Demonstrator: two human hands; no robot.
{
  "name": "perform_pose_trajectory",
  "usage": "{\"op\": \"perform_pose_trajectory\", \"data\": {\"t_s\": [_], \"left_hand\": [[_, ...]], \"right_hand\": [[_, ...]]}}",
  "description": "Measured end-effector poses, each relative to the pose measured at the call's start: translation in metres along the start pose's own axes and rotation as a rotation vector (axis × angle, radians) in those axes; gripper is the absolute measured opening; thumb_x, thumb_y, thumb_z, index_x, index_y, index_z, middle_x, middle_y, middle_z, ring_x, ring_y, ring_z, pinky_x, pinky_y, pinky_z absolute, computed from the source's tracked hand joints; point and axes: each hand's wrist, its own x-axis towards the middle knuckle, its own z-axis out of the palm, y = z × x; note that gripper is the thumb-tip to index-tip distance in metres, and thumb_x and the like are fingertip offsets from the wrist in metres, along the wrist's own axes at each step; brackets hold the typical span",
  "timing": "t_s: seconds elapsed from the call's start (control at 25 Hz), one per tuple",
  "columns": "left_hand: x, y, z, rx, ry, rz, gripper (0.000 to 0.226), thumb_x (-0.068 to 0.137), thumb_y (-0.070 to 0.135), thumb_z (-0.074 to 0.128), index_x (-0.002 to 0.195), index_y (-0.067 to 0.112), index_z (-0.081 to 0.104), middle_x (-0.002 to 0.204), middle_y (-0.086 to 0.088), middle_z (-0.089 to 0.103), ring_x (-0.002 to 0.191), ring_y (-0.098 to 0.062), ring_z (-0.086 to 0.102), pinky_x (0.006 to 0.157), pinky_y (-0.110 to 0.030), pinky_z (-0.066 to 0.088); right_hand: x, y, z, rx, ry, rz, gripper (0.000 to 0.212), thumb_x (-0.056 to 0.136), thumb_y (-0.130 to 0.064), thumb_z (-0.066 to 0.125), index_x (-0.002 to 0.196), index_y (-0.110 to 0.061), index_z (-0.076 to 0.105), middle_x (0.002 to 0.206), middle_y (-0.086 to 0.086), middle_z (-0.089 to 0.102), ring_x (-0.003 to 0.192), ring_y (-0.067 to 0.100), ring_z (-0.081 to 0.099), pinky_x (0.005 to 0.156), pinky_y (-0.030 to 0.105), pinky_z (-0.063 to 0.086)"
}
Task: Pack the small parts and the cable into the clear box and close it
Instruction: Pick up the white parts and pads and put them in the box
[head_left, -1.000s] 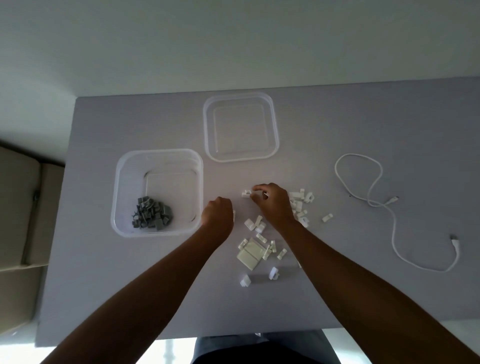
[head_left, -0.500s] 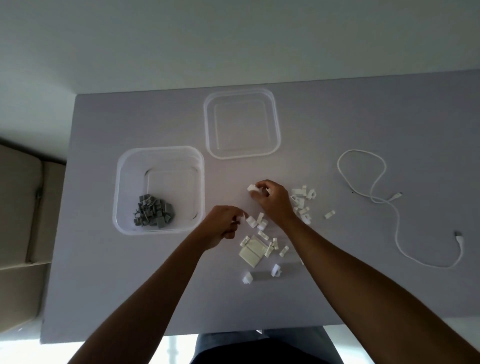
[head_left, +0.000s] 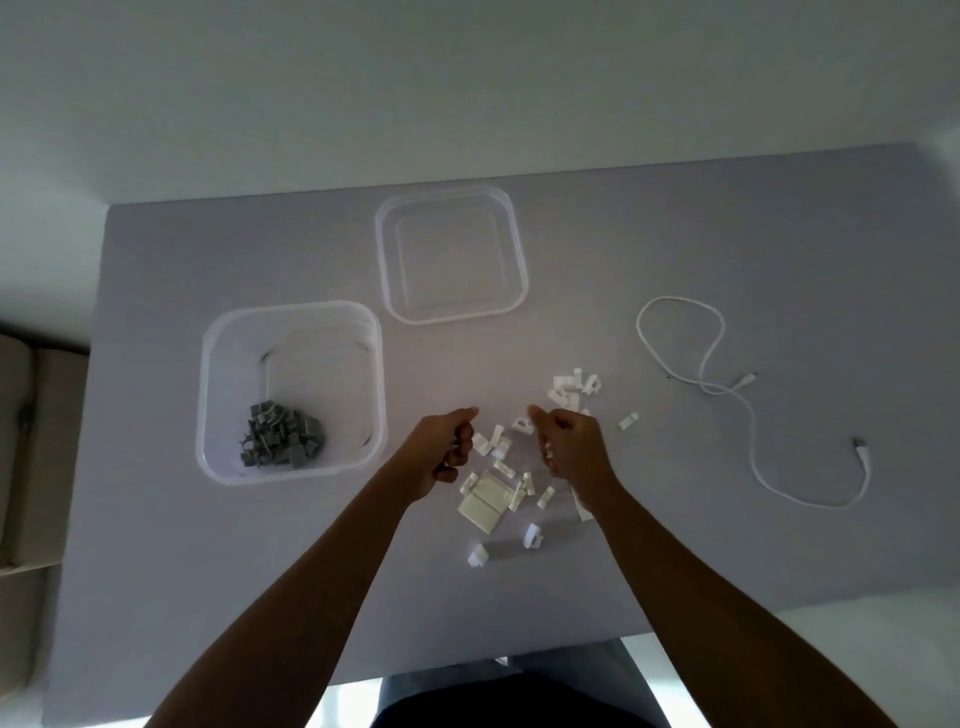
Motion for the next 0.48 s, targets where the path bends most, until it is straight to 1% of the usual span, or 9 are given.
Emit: {"op": "perform_pose_trajectory", "data": {"t_s": [0.04, 0.08, 0.12, 0.16, 0.2, 0.24, 0.28, 0.36, 0.48], "left_hand": [[0.003, 0.002, 0.002, 0.091, 0.058, 0.038, 0.038, 0.095, 0.041, 0.055, 0.066, 0.016, 0.053, 0.058, -0.001, 0.046, 0.045, -0.012, 0.035, 0.046, -0.023, 0.025], [0.009, 0.001, 0.002, 0.253, 0.145, 0.12, 0.036, 0.095, 0.041, 0.056, 0.07, 0.014, 0.057, 0.059, -0.001, 0.05, 0.047, -0.013, 0.041, 0.047, -0.023, 0.03], [0.015, -0.002, 0.001, 0.489, 0.243, 0.244, 0.03, 0.094, 0.039, 0.058, 0.078, 0.014, 0.061, 0.065, -0.001, 0.056, 0.052, -0.014, 0.049, 0.05, -0.024, 0.038], [0.02, -0.005, -0.002, 0.707, 0.291, 0.368, 0.02, 0.093, 0.035, 0.06, 0.087, 0.016, 0.063, 0.072, -0.001, 0.062, 0.06, -0.015, 0.057, 0.057, -0.027, 0.046], [0.022, -0.008, -0.004, 0.853, 0.275, 0.436, 0.012, 0.091, 0.031, 0.062, 0.097, 0.021, 0.062, 0.078, -0.001, 0.066, 0.067, -0.016, 0.061, 0.065, -0.031, 0.052], [0.024, -0.011, -0.005, 0.954, 0.225, 0.457, 0.017, 0.089, 0.028, 0.064, 0.105, 0.025, 0.06, 0.081, -0.001, 0.067, 0.071, -0.018, 0.063, 0.071, -0.034, 0.055], [0.025, -0.015, -0.005, 1.027, 0.172, 0.466, 0.025, 0.087, 0.026, 0.065, 0.111, 0.028, 0.058, 0.085, -0.002, 0.069, 0.074, -0.019, 0.064, 0.074, -0.036, 0.056], [0.026, -0.016, -0.002, 1.151, 0.171, 0.506, 0.03, 0.087, 0.026, 0.067, 0.115, 0.029, 0.058, 0.099, -0.002, 0.07, 0.081, -0.019, 0.064, 0.074, -0.033, 0.052], [0.028, -0.018, 0.002, 1.2, 0.211, 0.549, 0.026, 0.088, 0.033, 0.068, 0.111, 0.024, 0.06, 0.101, 0.0, 0.069, 0.083, -0.019, 0.062, 0.07, -0.029, 0.045]], "right_hand": [[0.0, 0.006, 0.004, -0.19, 0.006, -0.095, 0.032, 0.088, -0.03, 0.071, 0.064, -0.013, 0.06, 0.053, -0.002, 0.055, 0.048, 0.013, 0.05, 0.051, 0.022, 0.04], [0.0, 0.013, 0.008, -0.336, -0.004, -0.16, 0.024, 0.086, -0.03, 0.073, 0.071, -0.014, 0.064, 0.061, -0.004, 0.061, 0.056, 0.01, 0.056, 0.057, 0.019, 0.043], [-0.001, 0.017, 0.012, -0.424, -0.034, -0.189, 0.017, 0.083, -0.031, 0.075, 0.08, -0.016, 0.067, 0.071, -0.005, 0.067, 0.066, 0.009, 0.061, 0.064, 0.018, 0.046], [-0.003, 0.02, 0.017, -0.494, -0.065, -0.201, 0.019, 0.081, -0.032, 0.076, 0.09, -0.017, 0.069, 0.082, -0.004, 0.071, 0.075, 0.011, 0.065, 0.071, 0.019, 0.05], [-0.004, 0.024, 0.021, -0.557, -0.085, -0.218, 0.025, 0.08, -0.033, 0.076, 0.097, -0.018, 0.068, 0.09, -0.004, 0.073, 0.081, 0.013, 0.068, 0.076, 0.023, 0.052], [-0.006, 0.026, 0.025, -0.611, -0.084, -0.24, 0.029, 0.079, -0.034, 0.076, 0.102, -0.019, 0.067, 0.095, -0.002, 0.073, 0.084, 0.016, 0.069, 0.079, 0.027, 0.054], [-0.007, 0.026, 0.028, -0.648, -0.072, -0.259, 0.031, 0.079, -0.035, 0.076, 0.104, -0.019, 0.066, 0.096, -0.001, 0.074, 0.086, 0.018, 0.07, 0.08, 0.031, 0.055], [-0.007, 0.025, 0.031, -0.676, -0.053, -0.275, 0.034, 0.08, -0.037, 0.076, 0.106, -0.018, 0.065, 0.096, 0.002, 0.075, 0.087, 0.019, 0.07, 0.081, 0.033, 0.056], [-0.006, 0.022, 0.03, -0.609, -0.044, -0.26, 0.03, 0.08, -0.033, 0.075, 0.101, -0.014, 0.067, 0.09, 0.002, 0.073, 0.082, 0.016, 0.069, 0.076, 0.03, 0.056]]}}
